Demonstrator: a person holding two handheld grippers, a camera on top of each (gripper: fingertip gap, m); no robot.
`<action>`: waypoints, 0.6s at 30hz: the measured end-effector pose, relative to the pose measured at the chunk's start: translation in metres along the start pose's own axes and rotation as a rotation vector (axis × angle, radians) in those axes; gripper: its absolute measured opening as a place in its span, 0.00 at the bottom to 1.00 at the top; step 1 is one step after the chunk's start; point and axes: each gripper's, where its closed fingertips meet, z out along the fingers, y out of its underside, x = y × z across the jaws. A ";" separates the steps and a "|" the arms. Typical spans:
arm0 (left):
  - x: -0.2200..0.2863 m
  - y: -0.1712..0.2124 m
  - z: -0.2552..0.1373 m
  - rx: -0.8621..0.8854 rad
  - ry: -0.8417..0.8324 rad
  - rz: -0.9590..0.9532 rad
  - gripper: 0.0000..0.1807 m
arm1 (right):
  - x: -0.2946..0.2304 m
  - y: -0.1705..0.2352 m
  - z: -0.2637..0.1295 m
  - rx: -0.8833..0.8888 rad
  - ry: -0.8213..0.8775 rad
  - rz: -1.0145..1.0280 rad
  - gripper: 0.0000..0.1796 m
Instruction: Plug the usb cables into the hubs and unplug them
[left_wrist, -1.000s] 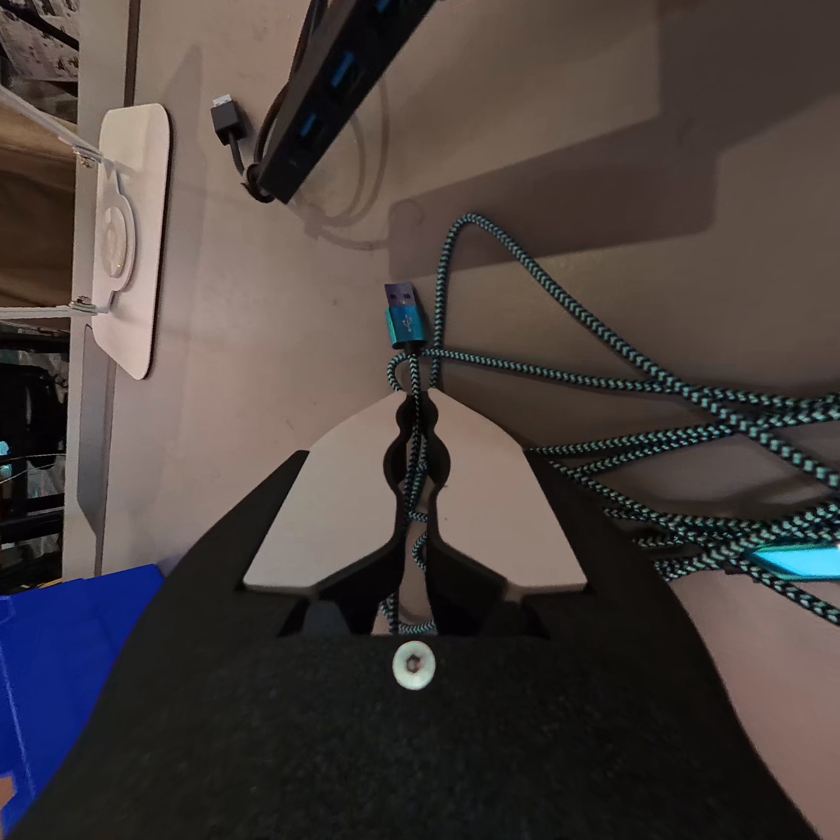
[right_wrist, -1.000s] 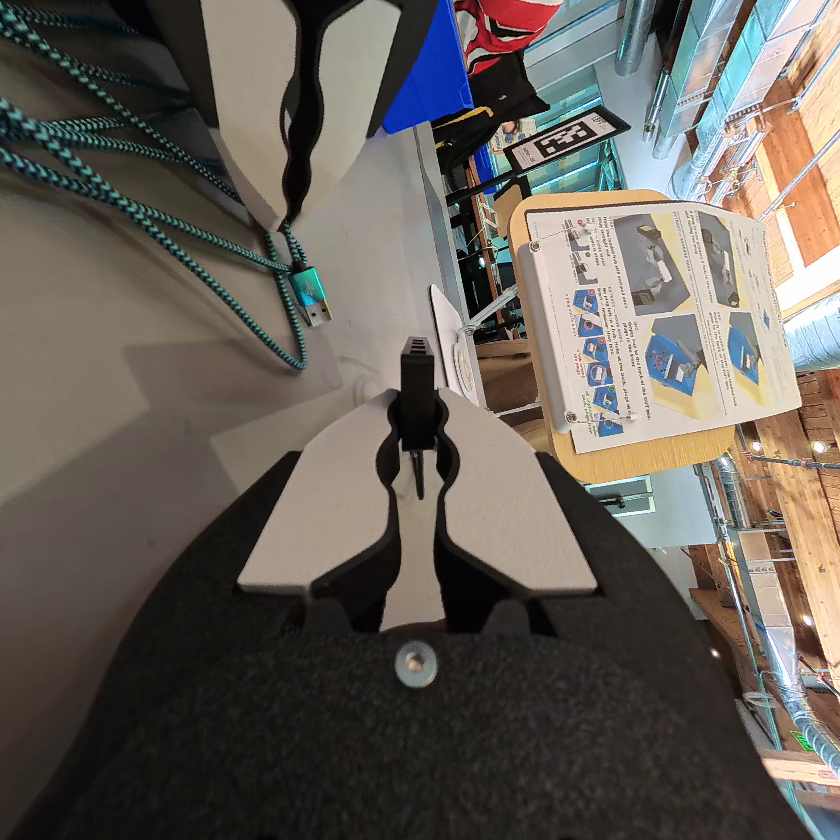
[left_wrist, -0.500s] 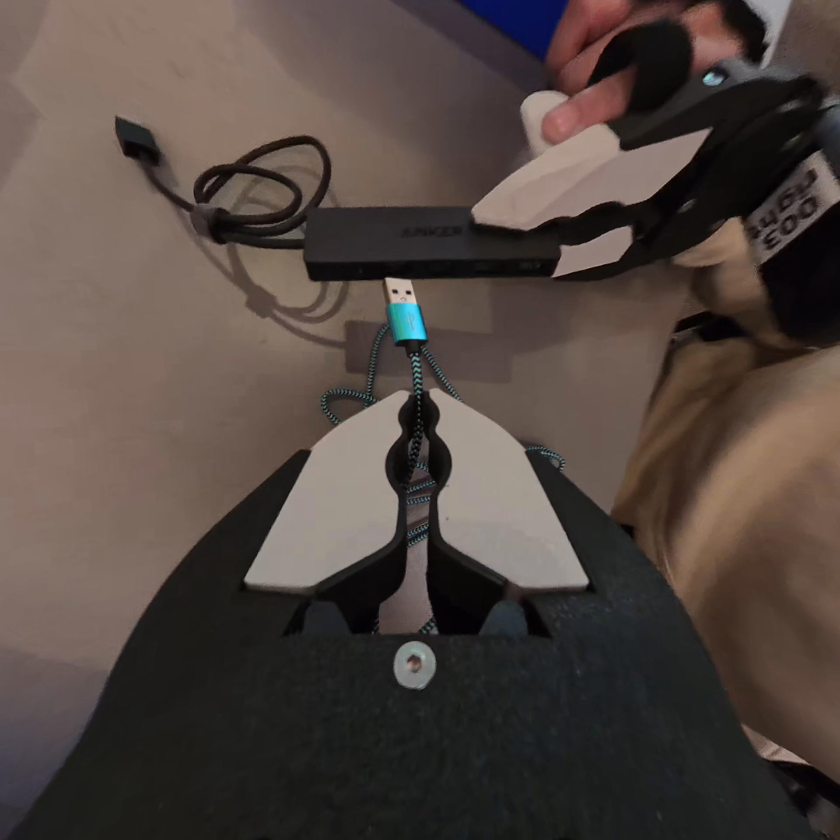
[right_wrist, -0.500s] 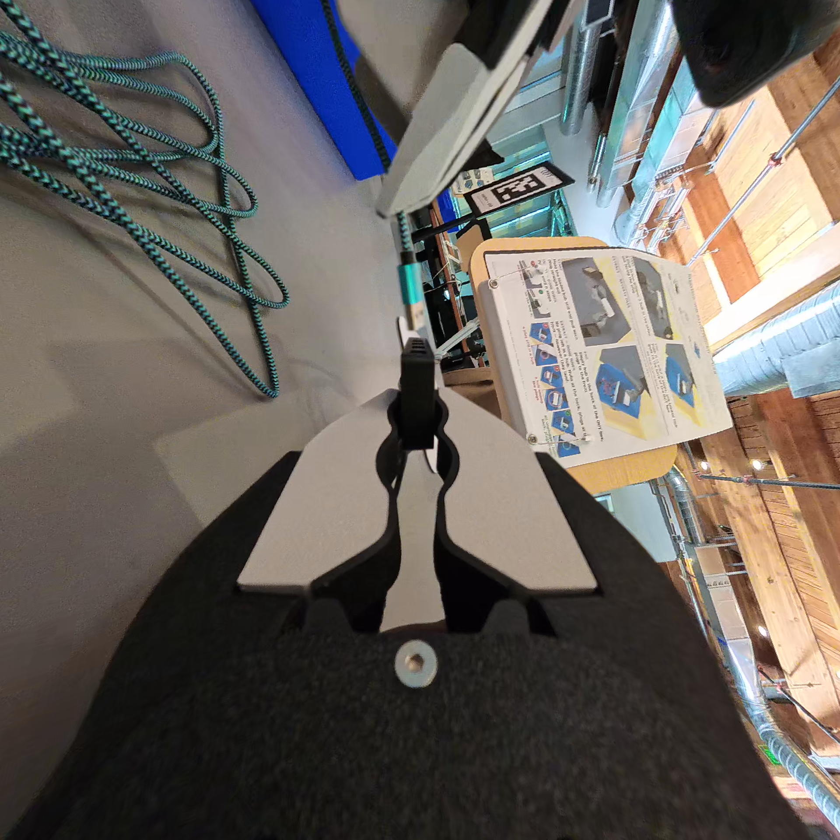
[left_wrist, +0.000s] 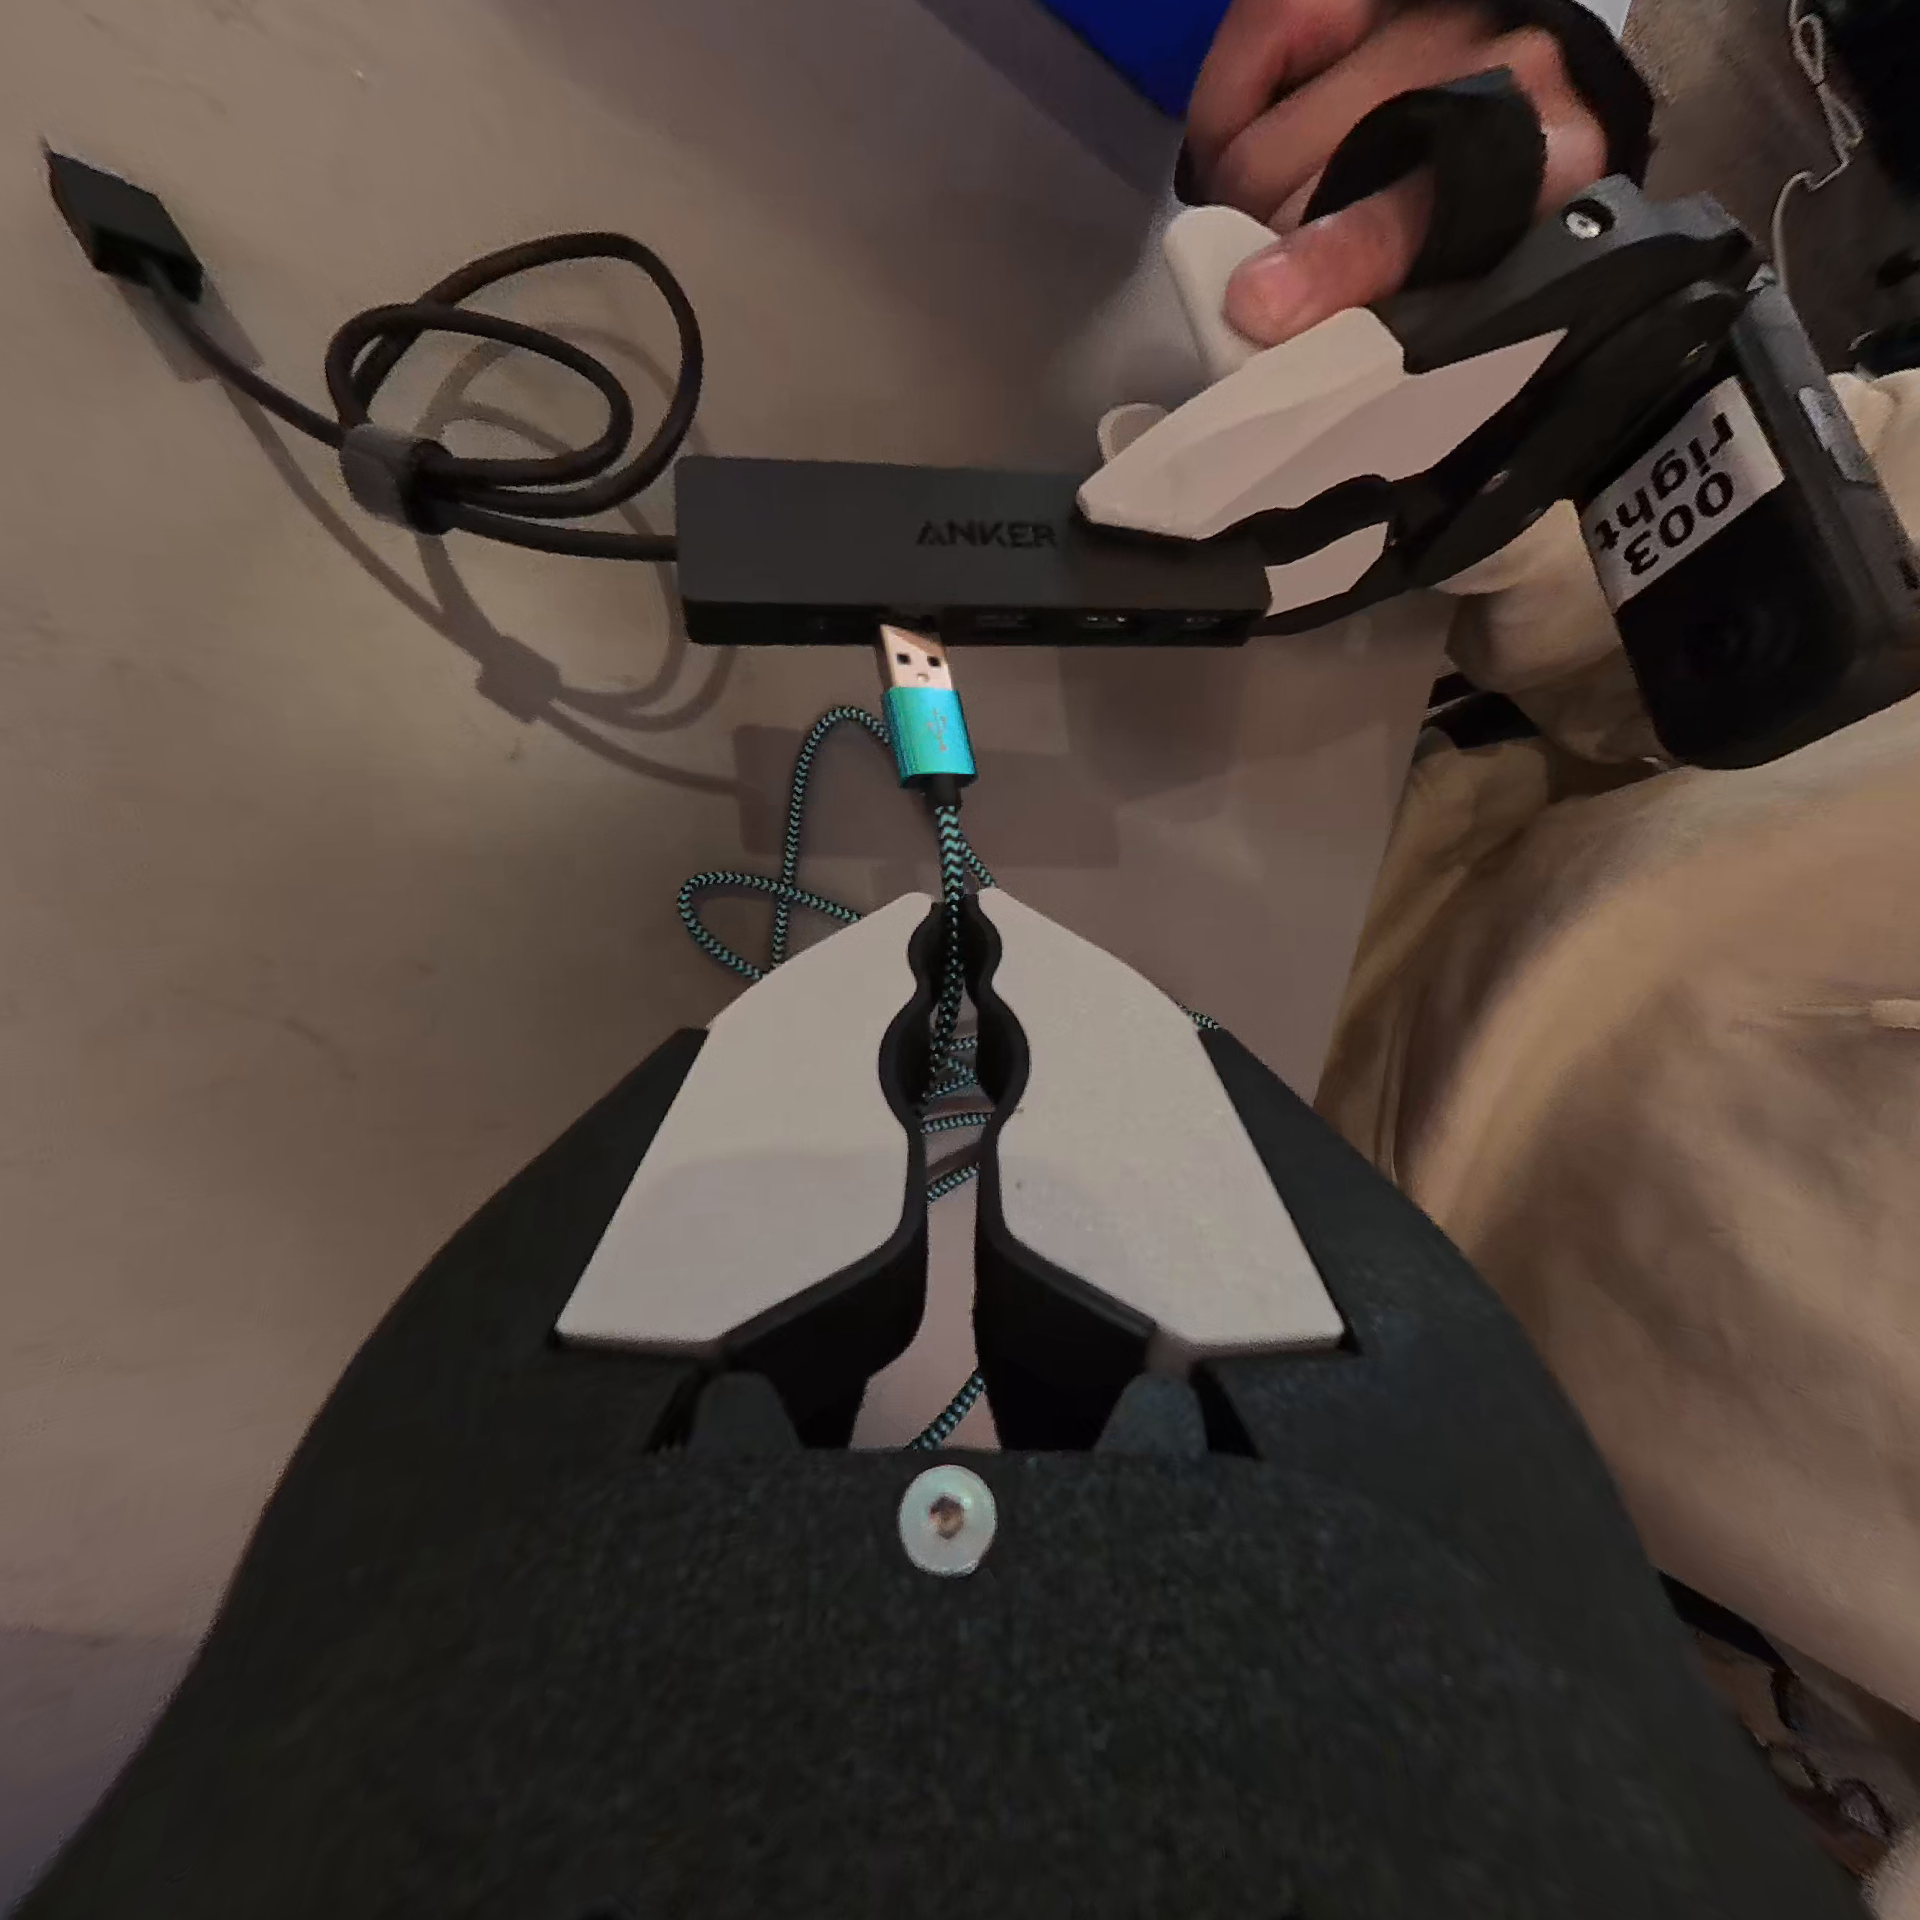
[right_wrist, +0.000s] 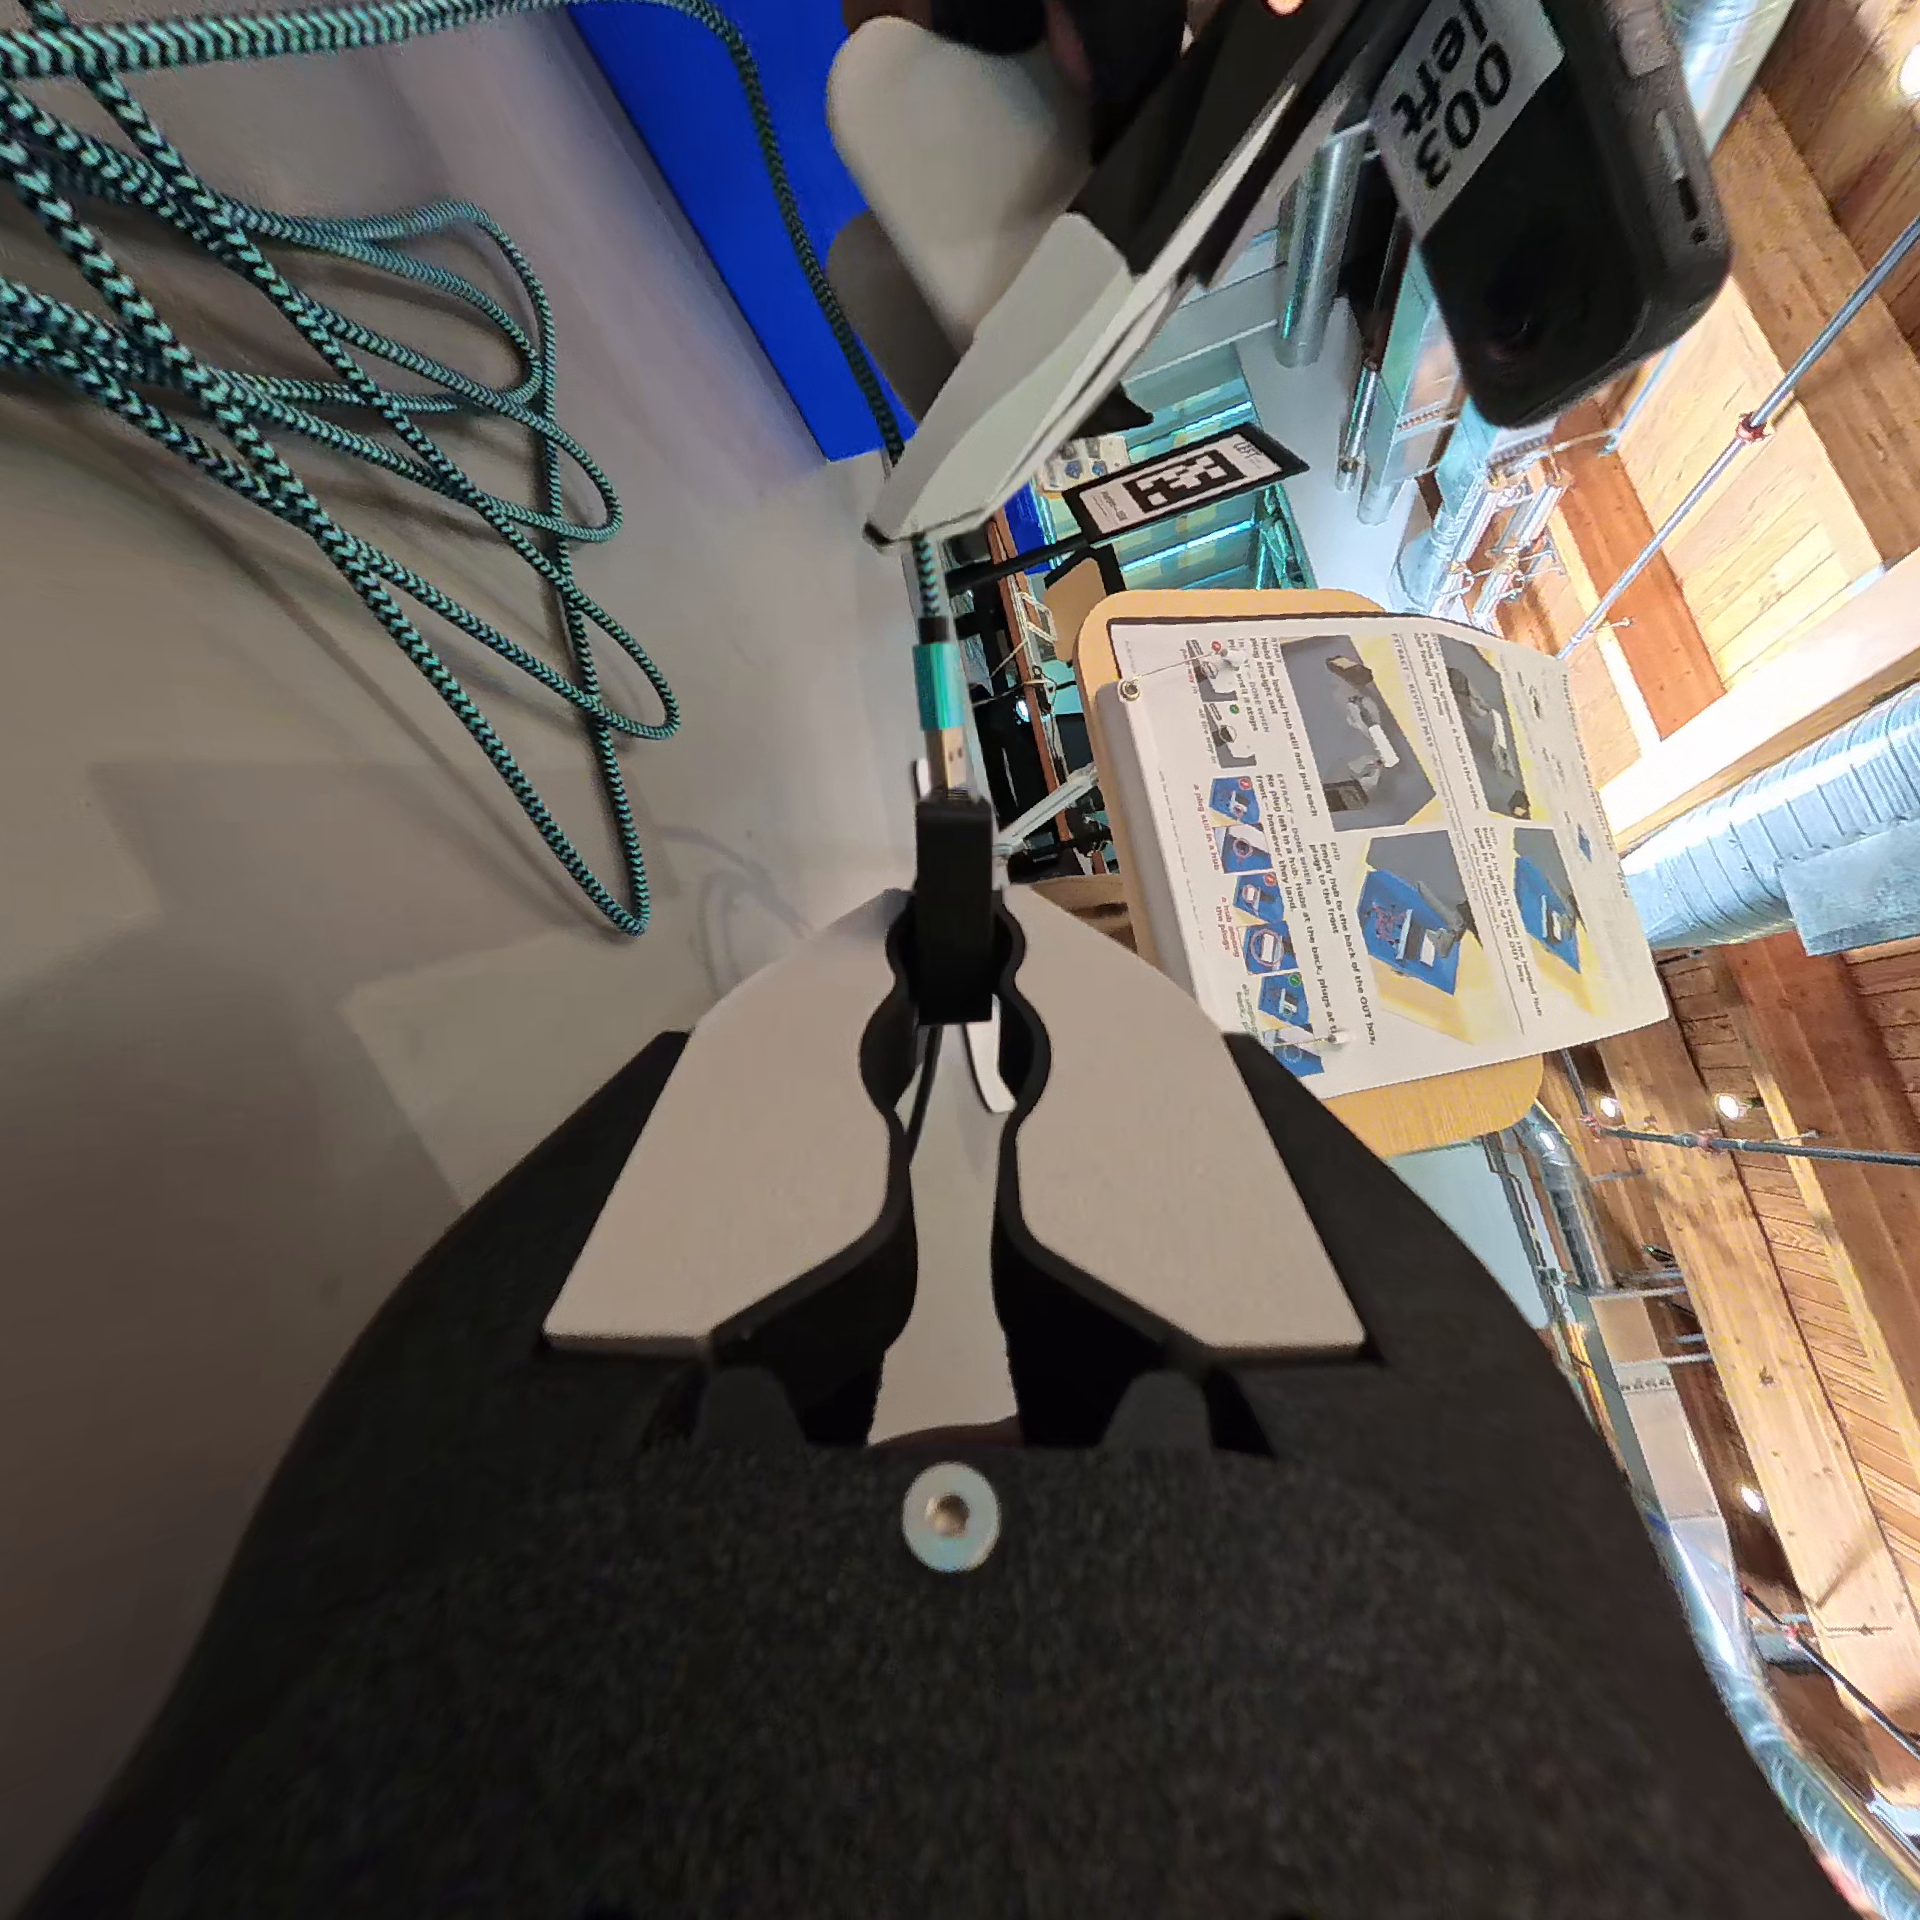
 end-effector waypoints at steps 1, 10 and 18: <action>-0.001 0.001 0.000 -0.005 0.005 -0.007 0.01 | -0.001 -0.001 0.000 0.005 -0.003 -0.006 0.06; 0.004 0.003 -0.001 0.014 0.158 -0.068 0.01 | -0.004 -0.006 -0.002 0.030 -0.005 -0.051 0.06; 0.001 0.004 -0.001 0.022 0.190 -0.092 0.01 | -0.006 -0.008 -0.003 0.045 -0.009 -0.072 0.06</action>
